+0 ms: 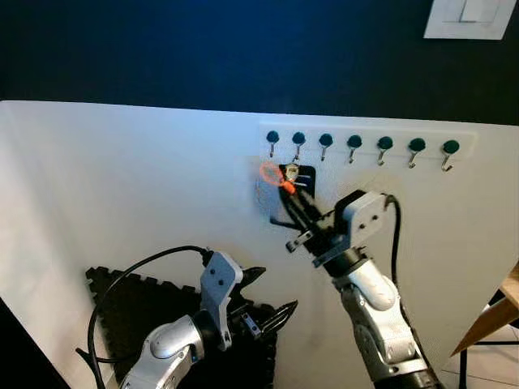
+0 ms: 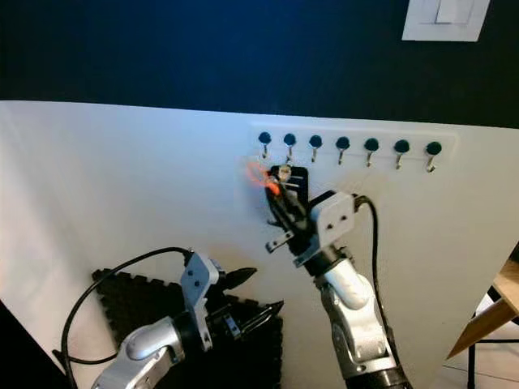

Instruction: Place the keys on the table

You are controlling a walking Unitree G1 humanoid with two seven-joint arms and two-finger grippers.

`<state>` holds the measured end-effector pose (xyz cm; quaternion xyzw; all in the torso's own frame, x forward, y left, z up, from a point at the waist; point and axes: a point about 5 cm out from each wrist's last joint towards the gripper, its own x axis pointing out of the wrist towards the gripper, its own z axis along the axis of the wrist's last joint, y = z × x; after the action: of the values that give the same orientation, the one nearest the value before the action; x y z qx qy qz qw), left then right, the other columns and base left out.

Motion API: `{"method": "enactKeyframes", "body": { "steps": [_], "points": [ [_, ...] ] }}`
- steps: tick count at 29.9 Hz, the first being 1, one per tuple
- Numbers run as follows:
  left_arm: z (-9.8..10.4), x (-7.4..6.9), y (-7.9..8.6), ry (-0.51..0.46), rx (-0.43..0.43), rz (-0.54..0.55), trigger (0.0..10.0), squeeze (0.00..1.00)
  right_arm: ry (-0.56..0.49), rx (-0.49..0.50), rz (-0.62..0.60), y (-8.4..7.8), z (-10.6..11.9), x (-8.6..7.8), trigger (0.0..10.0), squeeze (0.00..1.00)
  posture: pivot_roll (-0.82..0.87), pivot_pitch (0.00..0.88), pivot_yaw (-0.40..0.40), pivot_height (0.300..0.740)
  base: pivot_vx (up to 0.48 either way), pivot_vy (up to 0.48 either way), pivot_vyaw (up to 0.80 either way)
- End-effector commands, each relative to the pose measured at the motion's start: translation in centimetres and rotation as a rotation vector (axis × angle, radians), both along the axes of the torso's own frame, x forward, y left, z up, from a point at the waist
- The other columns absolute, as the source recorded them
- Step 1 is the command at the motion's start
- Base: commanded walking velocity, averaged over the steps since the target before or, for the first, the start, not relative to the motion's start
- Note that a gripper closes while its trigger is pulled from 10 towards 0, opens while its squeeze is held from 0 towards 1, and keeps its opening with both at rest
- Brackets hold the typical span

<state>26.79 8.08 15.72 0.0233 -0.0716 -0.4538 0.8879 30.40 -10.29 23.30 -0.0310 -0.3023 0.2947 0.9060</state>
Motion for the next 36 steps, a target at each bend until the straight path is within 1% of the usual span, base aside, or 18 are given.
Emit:
{"method": "enactKeyframes", "body": {
  "steps": [1, 7, 12, 14, 16, 17, 19, 20, 21, 22, 23, 24, 28, 30, 31, 34, 35, 36],
  "points": [
    [-1.5, 0.0, 0.9, 0.044, 0.080, 0.037, 10.0, 0.00, 0.011, -0.030, 0.013, 0.2, -0.8, -0.5, 10.0, 0.00, 0.06, 0.053, 0.028, 0.740, 0.000, 0.000, 0.00],
    [-4.0, 0.1, 2.1, 0.114, 0.197, 0.104, 10.0, 0.00, 0.057, -0.030, -0.044, -0.8, -2.7, -1.3, 10.0, 0.00, 0.06, 0.053, 0.028, 0.740, 0.000, 0.000, 0.00],
    [-8.4, -0.6, 3.5, 0.254, 0.397, 0.163, 10.0, 0.00, 0.128, -0.010, -0.200, -3.0, -5.7, -1.6, 10.0, 0.00, 0.05, 0.052, 0.033, 0.740, 0.000, 0.000, 0.00],
    [-9.7, -1.0, 3.9, 0.301, 0.446, 0.168, 10.0, 0.00, 0.158, -0.003, -0.214, -3.4, -6.6, -1.8, 10.0, 0.00, 0.05, 0.052, 0.034, 0.740, 0.000, 0.000, 0.00],
    [-10.1, -1.2, 4.0, 0.313, 0.459, 0.171, 10.0, 0.00, 0.167, -0.007, -0.216, -3.4, -6.9, -1.9, 10.0, 0.00, 0.05, 0.052, 0.034, 0.740, 0.000, 0.000, 0.00],
    [-11.9, -1.8, 4.8, 0.383, 0.527, 0.196, 10.0, 0.00, 0.221, -0.026, -0.224, -3.7, -8.6, -2.2, 10.0, 0.00, 0.05, 0.051, 0.035, 0.740, 0.000, 0.000, 0.00],
    [-12.7, -2.1, 5.2, 0.420, 0.556, 0.217, 10.0, 0.00, 0.256, -0.033, -0.229, -3.8, -9.5, -2.3, 10.0, 0.00, 0.05, 0.051, 0.035, 0.740, 0.000, 0.000, 0.00],
    [-14.4, -2.6, 6.1, 0.493, 0.595, 0.281, 10.0, 0.00, 0.371, -0.034, -0.249, -4.3, -12.1, -2.6, 10.0, 0.00, 0.05, 0.049, 0.033, 0.740, 0.000, 0.000, 0.00],
    [-15.1, -2.8, 6.6, 0.520, 0.603, 0.322, 10.0, 0.00, 0.436, -0.029, -0.263, -4.6, -13.5, -2.8, 10.0, 0.00, 0.05, 0.049, 0.033, 0.740, 0.000, 0.000, 0.00],
    [-15.1, -2.8, 6.6, 0.520, 0.603, 0.322, 10.0, 0.00, 0.436, -0.029, -0.263, -4.6, -13.5, -2.8, 10.0, 0.00, 0.05, 0.049, 0.033, 0.740, 0.000, 0.000, 0.00],
    [-16.2, -2.9, 7.3, 0.570, 0.606, 0.409, 10.0, 0.00, 0.586, -0.019, -0.318, -5.4, -16.5, -3.2, 10.0, 0.00, 0.05, 0.044, 0.029, 0.740, 0.000, 0.000, 0.00],
    [-16.2, -2.9, 7.3, 0.570, 0.606, 0.409, 10.0, 0.00, 0.586, -0.019, -0.318, -5.4, -16.5, -3.2, 10.0, 0.00, 0.05, 0.044, 0.029, 0.740, 0.000, 0.000, 0.00],
    [-18.6, -3.7, 8.9, 0.719, 0.528, 0.629, 10.0, 0.00, 0.926, 0.035, -0.489, -7.8, -23.2, -5.6, 10.0, 0.00, 0.05, 0.039, 0.031, 0.740, 0.000, 0.000, 0.00],
    [-19.4, -4.0, 9.9, 0.786, 0.473, 0.745, 10.0, 0.00, 1.041, 0.076, -0.557, -8.6, -25.2, -6.8, 10.0, 0.00, 0.05, 0.030, 0.033, 0.740, 0.000, 0.000, 0.00],
    [-19.4, -4.0, 9.9, 0.786, 0.473, 0.745, 10.0, 0.00, 1.041, 0.076, -0.557, -8.6, -25.2, -6.8, 10.0, 0.00, 0.05, 0.030, 0.033, 0.740, 0.000, 0.000, 0.00],
    [-20.3, -4.6, 11.3, 0.884, 0.358, 0.907, 10.0, 0.00, 1.176, 0.229, -0.665, -9.8, -27.2, -8.5, 10.0, 0.00, 0.05, 0.025, 0.030, 0.740, 0.000, 0.000, 0.00],
    [-20.7, -4.8, 11.4, 0.922, 0.346, 0.924, 10.0, 0.00, 1.214, 0.289, -0.685, -9.9, -27.7, -8.9, 10.0, 0.00, 0.05, 0.019, 0.029, 0.740, 0.000, 0.000, 0.00],
    [-21.1, -5.0, 11.5, 0.936, 0.376, 0.929, 10.0, 0.00, 1.256, 0.292, -0.680, -9.7, -28.2, -9.3, 10.0, 0.00, 0.04, 0.013, 0.032, 0.740, 0.000, 0.000, 0.00]
  ]
}}
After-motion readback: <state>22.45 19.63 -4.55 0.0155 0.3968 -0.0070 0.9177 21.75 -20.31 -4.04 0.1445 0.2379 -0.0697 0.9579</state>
